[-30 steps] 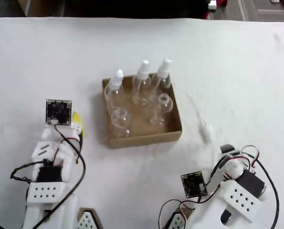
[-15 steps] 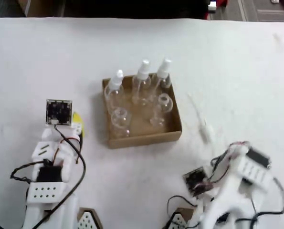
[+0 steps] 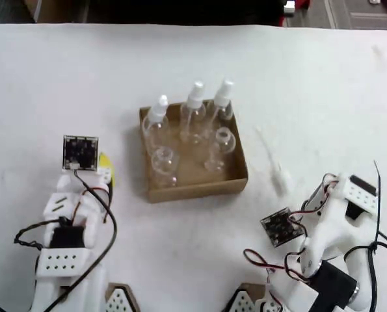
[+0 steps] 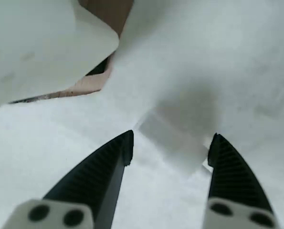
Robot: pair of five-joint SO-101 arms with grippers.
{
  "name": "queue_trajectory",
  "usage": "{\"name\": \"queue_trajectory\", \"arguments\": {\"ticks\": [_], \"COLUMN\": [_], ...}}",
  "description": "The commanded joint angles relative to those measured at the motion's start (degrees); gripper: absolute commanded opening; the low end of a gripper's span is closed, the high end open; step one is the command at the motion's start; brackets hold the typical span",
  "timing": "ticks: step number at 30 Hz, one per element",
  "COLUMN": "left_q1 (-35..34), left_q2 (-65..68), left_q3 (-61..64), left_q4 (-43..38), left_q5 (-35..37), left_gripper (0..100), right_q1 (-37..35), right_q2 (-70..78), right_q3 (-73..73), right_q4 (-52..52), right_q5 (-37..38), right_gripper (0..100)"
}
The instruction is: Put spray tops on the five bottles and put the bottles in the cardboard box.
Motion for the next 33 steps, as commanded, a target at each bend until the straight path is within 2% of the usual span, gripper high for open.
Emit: {"name": "queue_trajectory", "arguments": {"ticks": [1, 6, 9, 11, 15, 22, 25, 33], "left_q1": [0.5, 0.5, 0.5, 0.5, 0.5, 0.5, 0.5, 0.5], "left_q2": [-1.1, -1.1, -1.1, -1.1, -1.1, -1.1, -1.1, -1.1], "left_q3": [-1.1, -1.1, -1.1, -1.1, -1.1, -1.1, -1.1, -1.2], "left_q4": [-0.5, -0.5, -0.5, -0.5, -0.5, -0.4, -0.4, -0.4], "left_q5": [-0.6, -0.6, -0.6, -0.6, -0.6, -0.6, -0.6, -0.6], "left_gripper": [7, 7, 7, 7, 7, 7, 7, 7], "right_q1": [0.5, 0.7, 0.7, 0.3, -4.1, -9.1, -9.1, -9.5], "right_q2": [-0.4, -0.1, -0.6, -0.7, -0.7, -0.7, -0.7, -0.7], "right_q3": [4.3, 9.5, 10.0, 9.9, 9.8, 4.3, -2.5, -26.4], "right_q4": [-8.6, -19.5, -20.3, -20.3, -20.6, -19.7, -14.3, 11.7], "right_q5": [-0.1, -0.4, -0.6, -1.8, -10.4, -27.3, -33.3, -39.6], "right_gripper": [22.7, 22.3, 21.7, 16.9, 1.6, 2.2, 1.7, 1.8]}}
